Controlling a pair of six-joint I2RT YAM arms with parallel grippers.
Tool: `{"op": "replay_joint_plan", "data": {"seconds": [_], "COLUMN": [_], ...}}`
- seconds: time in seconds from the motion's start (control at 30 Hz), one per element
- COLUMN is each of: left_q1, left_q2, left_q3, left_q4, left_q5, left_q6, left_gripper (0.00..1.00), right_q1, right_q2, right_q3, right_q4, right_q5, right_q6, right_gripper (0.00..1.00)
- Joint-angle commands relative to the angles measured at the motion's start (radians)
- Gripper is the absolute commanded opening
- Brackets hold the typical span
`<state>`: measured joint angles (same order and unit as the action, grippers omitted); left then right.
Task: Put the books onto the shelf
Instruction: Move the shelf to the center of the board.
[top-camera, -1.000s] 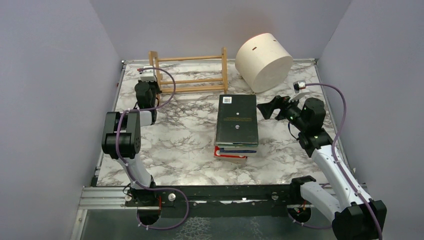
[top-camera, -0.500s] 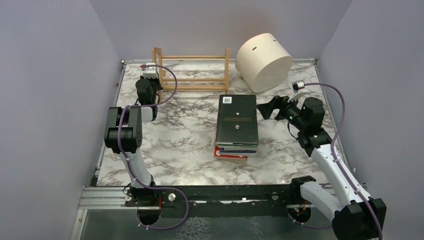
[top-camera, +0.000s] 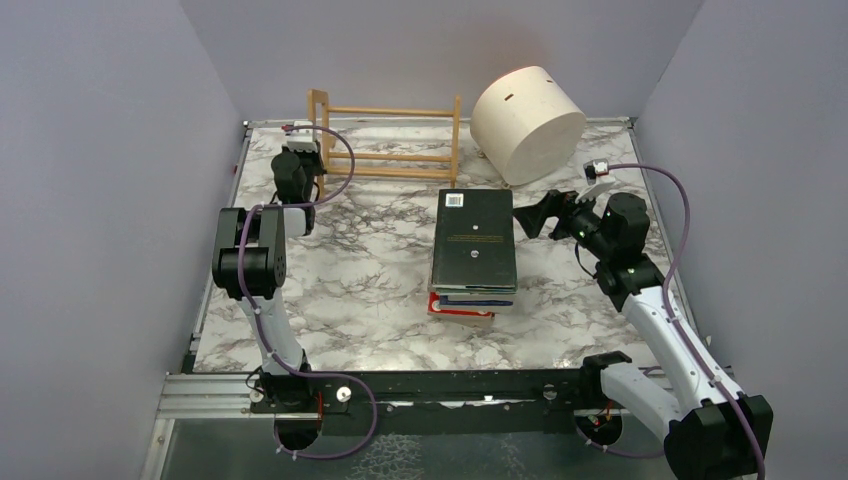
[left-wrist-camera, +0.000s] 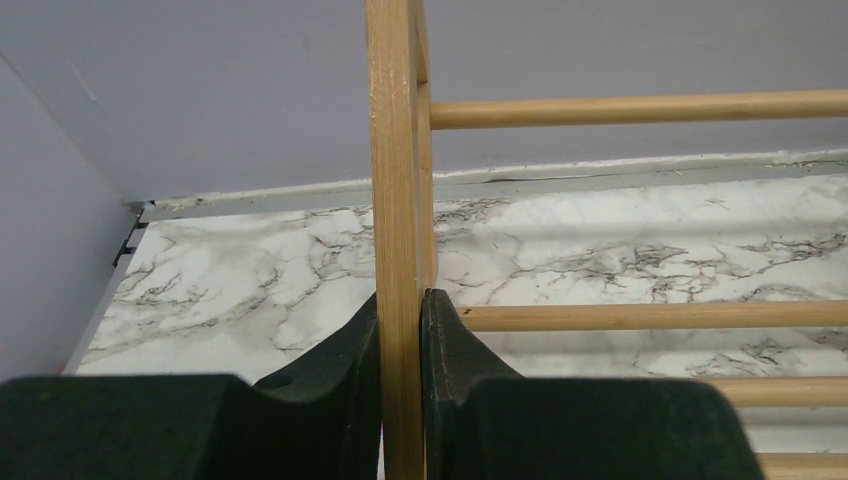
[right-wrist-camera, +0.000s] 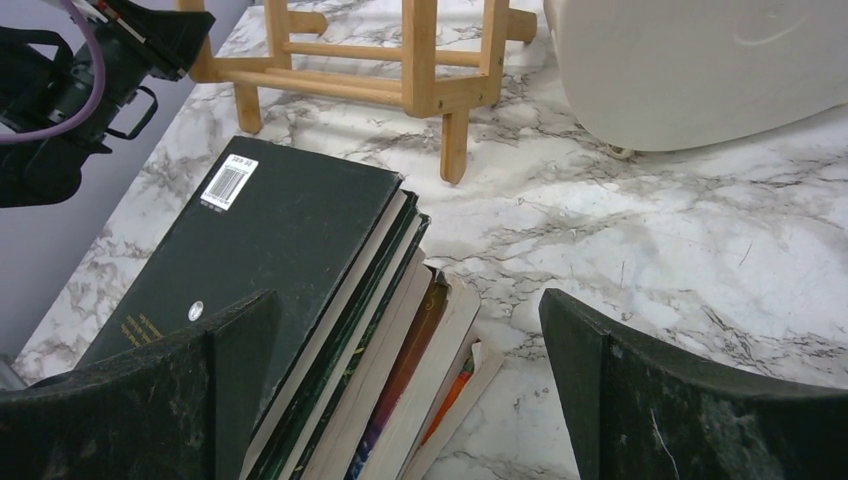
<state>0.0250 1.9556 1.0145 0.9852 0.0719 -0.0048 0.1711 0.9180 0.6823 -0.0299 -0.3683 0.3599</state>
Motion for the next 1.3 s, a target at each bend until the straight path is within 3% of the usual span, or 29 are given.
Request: {"op": "replay_joint_plan", "data": {"seconds": [0.0,0.07,0.23,0.37,0.73,0.8,0.9,0.93,1.0,1.27], "left_q1": [0.001,0.001,0.001,0.001,0.001,0.0,0.0,0.0,0.0,0.0], "left_q2": [0.024,0.021,0.003,-0.022,-0.117,-0.141,-0.167,-0.174,-0.184,-0.227], "left_q3": [0.002,-0.005,-0.027,-0.042,-0.121,-0.142,-0.159,-0.163,-0.167,-0.189], "left_q4": [-0.008,-0.009,-0.009,-0.007,0.001,0.006,0.011,0.01,0.01,0.005], "left_q5": [-0.035,-0.063,-0.125,-0.197,-0.276,-0.301,-0.317,-0.326,-0.331,-0.339], "left_q6": [0.059,0.053,0.056,0.06,0.008,-0.003,0.0,0.0,0.004,-0.032], "left_gripper": [0.19,0.42,0.61,0.66,0.68,0.78,0.8,0.9,0.96,0.99], "right_q1": [0.007,0.007,0.007,0.007,0.006,0.007,0.007,0.007,0.006,0.007], "right_q2": [-0.004,-0.004,-0.005,-0.006,-0.014,-0.015,-0.016,-0.017,-0.018,-0.018], "right_q3": [0.032,0.032,0.034,0.034,0.031,0.033,0.033,0.034,0.034,0.036], "right_q4": [-0.002,-0.005,-0.002,-0.001,-0.002,-0.004,-0.004,-0.005,-0.005,-0.008], "right_q5": [-0.022,-0.026,-0.03,-0.034,-0.031,-0.029,-0.027,-0.028,-0.03,-0.031], "right_q6": [-0.016,-0.015,-0.014,-0.012,-0.014,-0.014,-0.013,-0.014,-0.014,-0.013], "right_gripper": [1.0,1.0,1.0,1.0,1.0,1.0,1.0,1.0,1.0,1.0]}}
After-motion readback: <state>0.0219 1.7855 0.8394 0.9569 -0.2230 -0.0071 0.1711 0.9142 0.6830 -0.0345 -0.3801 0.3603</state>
